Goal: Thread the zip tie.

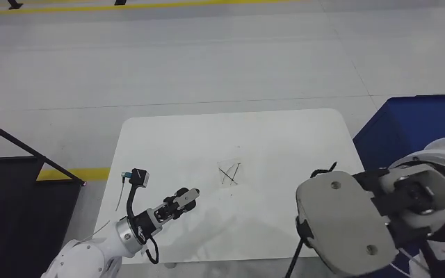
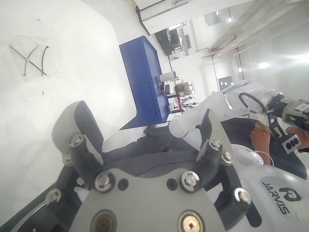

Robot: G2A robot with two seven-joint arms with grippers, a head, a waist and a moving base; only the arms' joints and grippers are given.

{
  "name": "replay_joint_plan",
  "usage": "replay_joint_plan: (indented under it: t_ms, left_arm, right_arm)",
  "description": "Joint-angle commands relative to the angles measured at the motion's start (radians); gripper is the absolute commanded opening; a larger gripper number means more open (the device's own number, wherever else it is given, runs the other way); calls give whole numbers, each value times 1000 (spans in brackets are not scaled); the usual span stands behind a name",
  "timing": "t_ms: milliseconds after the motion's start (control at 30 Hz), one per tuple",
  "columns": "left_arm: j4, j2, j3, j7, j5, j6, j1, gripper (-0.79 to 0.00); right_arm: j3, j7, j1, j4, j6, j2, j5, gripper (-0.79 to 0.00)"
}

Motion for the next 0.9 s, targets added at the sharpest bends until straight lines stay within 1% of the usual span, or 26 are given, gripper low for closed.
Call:
replay_joint_plan:
  t_ms: [0,100,233,400,500,667,733,867]
  left_arm:
    - [0,0,0,0,0,0,0,0]
    - [0,0,0,0,0,0,0,0]
    - [0,0,0,0,0,0,0,0]
    - [0,0,0,0,0,0,0,0]
    - [0,0,0,0,0,0,0,0]
    - [0,0,0,0,0,0,0,0]
    - [0,0,0,0,0,0,0,0]
    - [0,0,0,0,0,0,0,0]
  right_arm:
    - [12,-47,-1,0,33,3,-94,-785]
    - [12,-101,-5,5,50,8,-171,-785]
    - [1,-171,-26,9,68,14,-238,-785]
    - [-13,-188,-57,20,64,17,-209,-785]
    - [-31,-153,-69,35,27,16,-139,-785]
    - [-80,-13,-76,41,-43,10,49,-785]
    - [-87,34,-61,35,-59,9,68,-785]
    - [-106,54,-36,39,-77,8,84,-785]
